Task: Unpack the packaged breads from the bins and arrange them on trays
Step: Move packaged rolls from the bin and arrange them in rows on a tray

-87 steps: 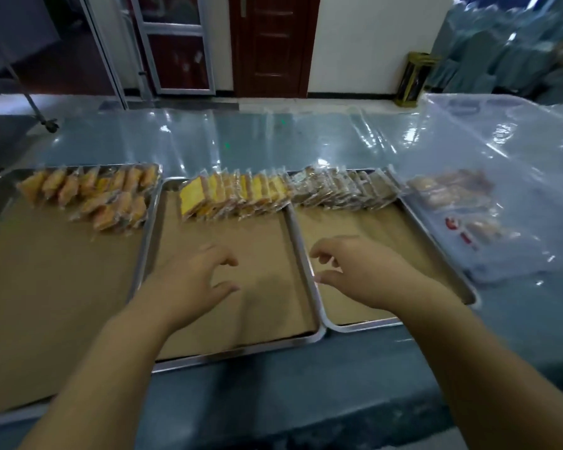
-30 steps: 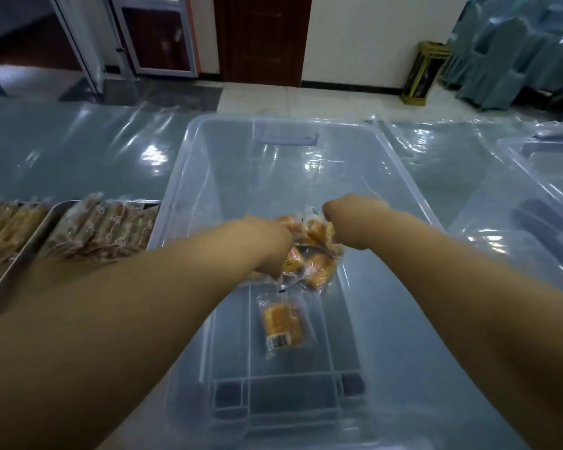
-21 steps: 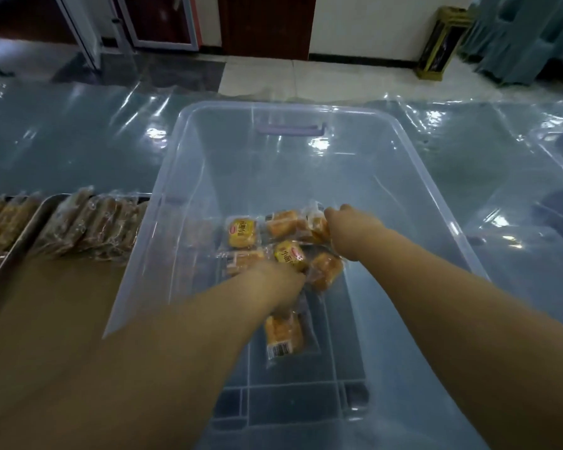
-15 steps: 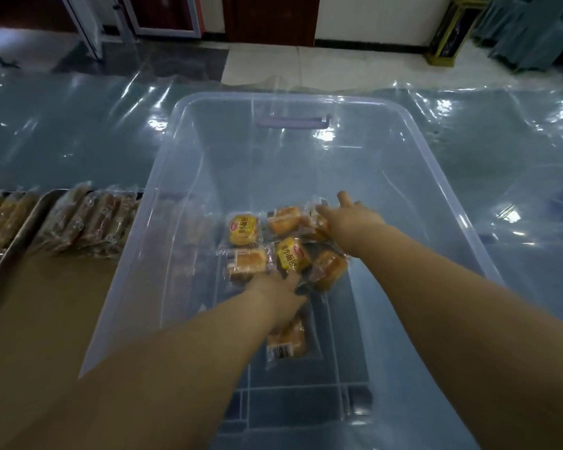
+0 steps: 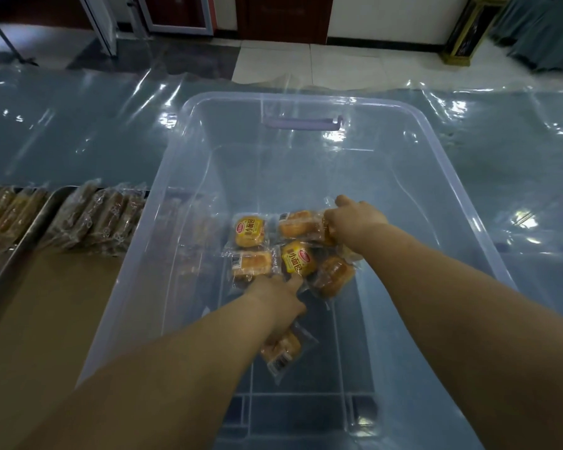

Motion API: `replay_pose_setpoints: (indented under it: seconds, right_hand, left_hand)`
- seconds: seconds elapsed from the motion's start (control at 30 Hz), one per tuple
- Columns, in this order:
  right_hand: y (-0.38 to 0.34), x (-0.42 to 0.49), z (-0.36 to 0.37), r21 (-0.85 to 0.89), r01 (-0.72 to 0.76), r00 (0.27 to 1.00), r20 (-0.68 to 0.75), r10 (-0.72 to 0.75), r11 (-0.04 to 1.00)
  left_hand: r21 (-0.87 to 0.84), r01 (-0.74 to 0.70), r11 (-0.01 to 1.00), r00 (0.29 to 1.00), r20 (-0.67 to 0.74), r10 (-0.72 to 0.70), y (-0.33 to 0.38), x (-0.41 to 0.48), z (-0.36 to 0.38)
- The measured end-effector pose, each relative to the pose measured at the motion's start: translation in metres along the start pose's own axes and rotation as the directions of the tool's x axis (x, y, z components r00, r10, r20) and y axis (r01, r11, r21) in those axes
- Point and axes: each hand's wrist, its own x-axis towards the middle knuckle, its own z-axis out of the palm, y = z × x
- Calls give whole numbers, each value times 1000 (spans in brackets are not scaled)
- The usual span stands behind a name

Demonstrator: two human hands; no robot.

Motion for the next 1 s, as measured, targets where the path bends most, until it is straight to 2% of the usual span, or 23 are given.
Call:
replay_pose_setpoints:
  seconds: [0.13,0.27,0.37,0.47,0.63,0.83,1.0]
  right_hand:
    - [2,-6,-13,79,-35,996,-73,41,996]
    - [5,-9,-22,99,-29,992,-120,41,995]
    - [4,-12,-28,105,-16,992,-126,29,994]
    - [4,-16,-36,90,6,992,-124,5,996]
    - [7,-27,-40,71,19,995,-95,-12,997]
    - [8,-34,-39,124,18,997,-77,-8,992]
    - [6,-39,-42,143,9,997,-73,1,990]
  left_hand:
    - [-44,86,995,996,-1,-86,-13,-4,-10]
    - [-259,211,943,976,-4,-219,-38,-7,-24]
    - [-351,264,898,958,-12,-286,-59,-6,-28]
    - [-444,260,857,957,-1,-290,-73,1,-23]
    - [-381,162,910,968,-117,-221,-70,18,-12]
    - [-186,261,947,963,-23,-270,-71,26,-11]
    - [-95,250,964,957,-129,-261,-61,22,-12]
